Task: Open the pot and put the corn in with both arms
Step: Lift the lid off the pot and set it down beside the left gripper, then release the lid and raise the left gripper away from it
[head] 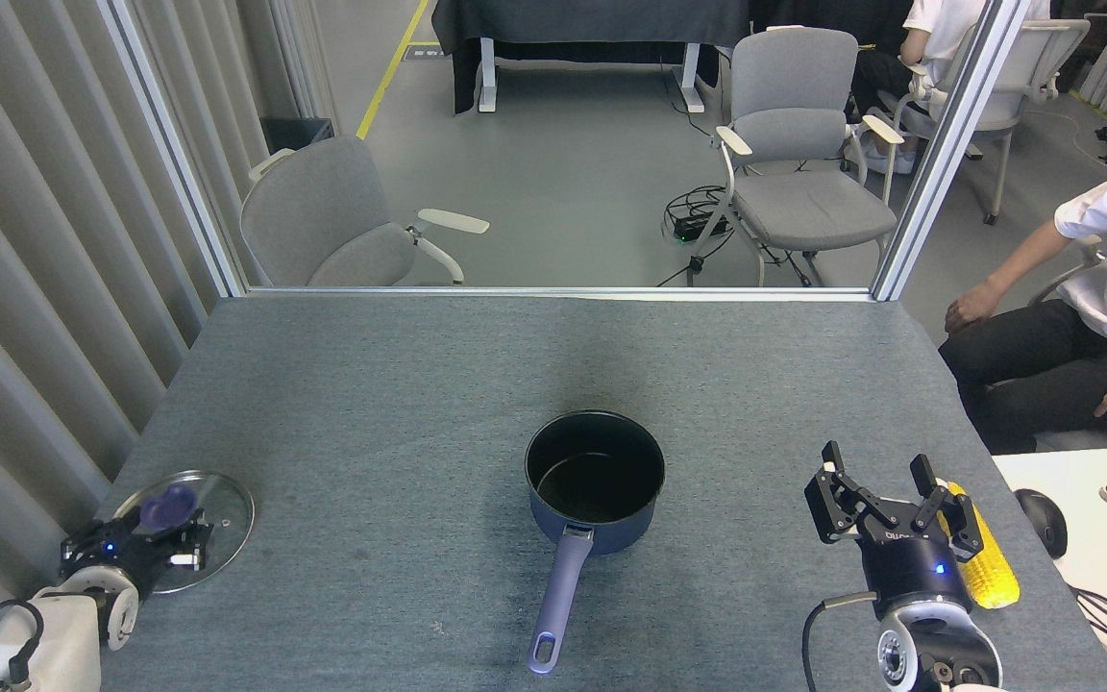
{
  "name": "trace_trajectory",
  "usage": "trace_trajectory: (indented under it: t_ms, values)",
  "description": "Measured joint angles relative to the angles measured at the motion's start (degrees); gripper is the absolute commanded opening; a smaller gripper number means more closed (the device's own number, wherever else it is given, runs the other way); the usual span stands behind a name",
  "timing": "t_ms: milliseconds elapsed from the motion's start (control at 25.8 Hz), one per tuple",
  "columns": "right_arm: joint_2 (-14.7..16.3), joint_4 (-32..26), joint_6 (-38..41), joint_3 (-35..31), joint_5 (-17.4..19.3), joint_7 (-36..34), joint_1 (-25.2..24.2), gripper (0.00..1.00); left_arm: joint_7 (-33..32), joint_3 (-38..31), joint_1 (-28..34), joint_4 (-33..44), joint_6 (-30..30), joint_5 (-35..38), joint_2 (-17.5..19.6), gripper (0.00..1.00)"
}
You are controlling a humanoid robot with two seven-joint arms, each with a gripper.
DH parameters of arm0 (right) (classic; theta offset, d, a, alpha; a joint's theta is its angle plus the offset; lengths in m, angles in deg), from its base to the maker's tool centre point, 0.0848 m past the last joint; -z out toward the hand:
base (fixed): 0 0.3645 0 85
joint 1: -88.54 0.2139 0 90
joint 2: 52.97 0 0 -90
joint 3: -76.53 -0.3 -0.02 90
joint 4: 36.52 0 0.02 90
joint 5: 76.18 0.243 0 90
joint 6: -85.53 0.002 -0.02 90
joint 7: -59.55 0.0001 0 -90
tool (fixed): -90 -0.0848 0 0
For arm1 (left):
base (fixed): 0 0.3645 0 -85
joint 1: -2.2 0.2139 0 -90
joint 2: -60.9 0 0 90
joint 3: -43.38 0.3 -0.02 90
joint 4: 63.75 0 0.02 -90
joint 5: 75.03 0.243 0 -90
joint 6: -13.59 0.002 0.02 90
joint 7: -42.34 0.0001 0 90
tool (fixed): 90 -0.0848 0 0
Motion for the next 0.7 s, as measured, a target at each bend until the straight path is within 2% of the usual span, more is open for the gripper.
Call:
trace_trajectory:
  t_ms: [155,387,619,696]
  values:
    - [0.0,0.0,0.0,0.0,0.0,0.0,0.0,1.00,1.5,-0.7,2.6,6.7,-1.0,-0.3,0.3,0.98]
    - [0.0,0.0,0.0,0.0,0.0,0.1,0.0,1.00,2.2,-6.2,7.9,20.5,-1.7,-0.6,0.2,0.98]
    - [0.0,0.0,0.0,0.0,0.0,0.1,0.0,1.00,8.4,-7.8,11.0,32.8,-2.0,-0.6,-0.6,0.99]
    - [0.0,0.0,0.0,0.0,0.0,0.1,0.0,1.00,11.3,-7.8,12.8,37.9,-2.2,-0.6,-2.3,0.99]
